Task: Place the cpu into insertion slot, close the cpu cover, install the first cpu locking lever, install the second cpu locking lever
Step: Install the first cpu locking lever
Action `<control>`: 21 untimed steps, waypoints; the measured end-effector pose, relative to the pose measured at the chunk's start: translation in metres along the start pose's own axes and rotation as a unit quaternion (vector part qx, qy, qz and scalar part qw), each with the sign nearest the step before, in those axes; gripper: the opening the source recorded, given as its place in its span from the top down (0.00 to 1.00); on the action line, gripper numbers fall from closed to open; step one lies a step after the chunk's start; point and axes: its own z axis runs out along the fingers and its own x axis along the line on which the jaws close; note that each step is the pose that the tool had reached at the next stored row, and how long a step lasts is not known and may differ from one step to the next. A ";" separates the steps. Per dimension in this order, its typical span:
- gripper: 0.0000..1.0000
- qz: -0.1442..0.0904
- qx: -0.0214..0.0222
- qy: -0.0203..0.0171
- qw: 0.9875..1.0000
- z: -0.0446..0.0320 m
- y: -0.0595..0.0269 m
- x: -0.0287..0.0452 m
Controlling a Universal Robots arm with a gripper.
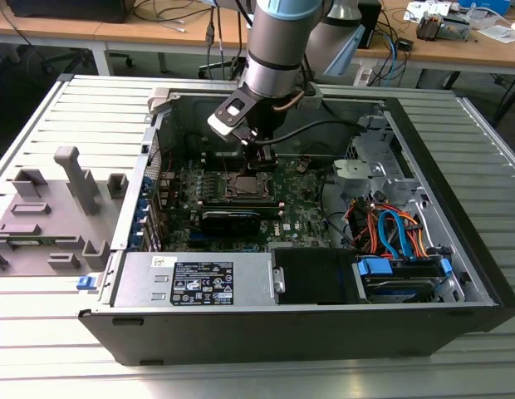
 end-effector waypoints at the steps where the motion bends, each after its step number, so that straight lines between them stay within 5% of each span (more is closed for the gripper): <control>1: 0.89 -0.004 0.000 0.000 1.000 0.0000 0.0000 0.0000; 21: 0.89 -0.028 -0.001 0.003 1.000 0.0000 0.0000 0.0000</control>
